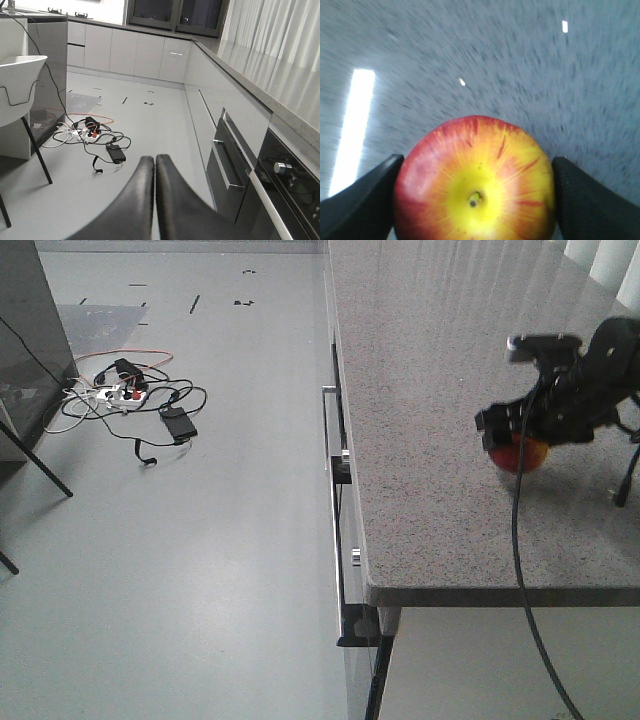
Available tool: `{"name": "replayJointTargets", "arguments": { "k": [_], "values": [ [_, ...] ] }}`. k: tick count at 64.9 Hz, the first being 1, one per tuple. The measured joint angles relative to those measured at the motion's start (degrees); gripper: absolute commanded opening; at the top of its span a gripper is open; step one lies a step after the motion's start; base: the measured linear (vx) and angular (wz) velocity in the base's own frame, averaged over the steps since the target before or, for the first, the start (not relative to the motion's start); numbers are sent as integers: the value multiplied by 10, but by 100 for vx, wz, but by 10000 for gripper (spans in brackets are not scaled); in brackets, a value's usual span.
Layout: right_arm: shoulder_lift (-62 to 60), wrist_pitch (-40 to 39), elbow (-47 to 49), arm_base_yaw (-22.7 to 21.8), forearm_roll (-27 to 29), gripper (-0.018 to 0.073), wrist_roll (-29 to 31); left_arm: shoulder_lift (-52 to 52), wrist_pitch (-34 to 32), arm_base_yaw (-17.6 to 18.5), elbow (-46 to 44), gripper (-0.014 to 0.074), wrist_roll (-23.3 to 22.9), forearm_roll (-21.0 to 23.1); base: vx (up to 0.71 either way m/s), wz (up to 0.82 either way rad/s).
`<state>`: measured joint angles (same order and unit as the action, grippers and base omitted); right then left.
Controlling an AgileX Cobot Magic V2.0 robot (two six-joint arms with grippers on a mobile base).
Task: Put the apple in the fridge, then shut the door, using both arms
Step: 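Lift the apple off the countertop with the right gripper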
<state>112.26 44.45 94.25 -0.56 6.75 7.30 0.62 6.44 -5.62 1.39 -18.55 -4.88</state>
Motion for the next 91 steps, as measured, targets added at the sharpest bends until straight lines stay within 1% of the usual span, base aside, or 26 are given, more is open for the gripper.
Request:
{"name": "replayJointTargets", "arguments": {
  "k": [8, 11, 15, 22, 29, 39, 58, 72, 91],
  "values": [
    [-77, -22, 0, 7, 45, 66, 50, 0, 0, 0, 0, -7, 0, 0, 0, 0],
    [-106, -24, 1, 7, 72, 67, 72, 0, 0, 0, 0, -7, 0, 0, 0, 0],
    [-147, -24, 1, 7, 93, 68, 98, 0, 0, 0, 0, -7, 0, 0, 0, 0],
    [-211, -6, 1, 7, 125, 70, 138, 0, 0, 0, 0, -7, 0, 0, 0, 0],
    [-268, 25, 1, 7, 144, 70, 151, 0, 0, 0, 0, -7, 0, 0, 0, 0],
    [-342, 68, 1, 7, 148, 70, 159, 0, 0, 0, 0, -7, 0, 0, 0, 0],
    [-427, 138, 1, 7, 149, 70, 162, 0, 0, 0, 0, -7, 0, 0, 0, 0],
    [-446, 162, 2, 7, 149, 70, 162, 0, 0, 0, 0, -7, 0, 0, 0, 0],
    [-446, 167, 2, 7, 149, 70, 162, 0, 0, 0, 0, -7, 0, 0, 0, 0]
  ]
}}
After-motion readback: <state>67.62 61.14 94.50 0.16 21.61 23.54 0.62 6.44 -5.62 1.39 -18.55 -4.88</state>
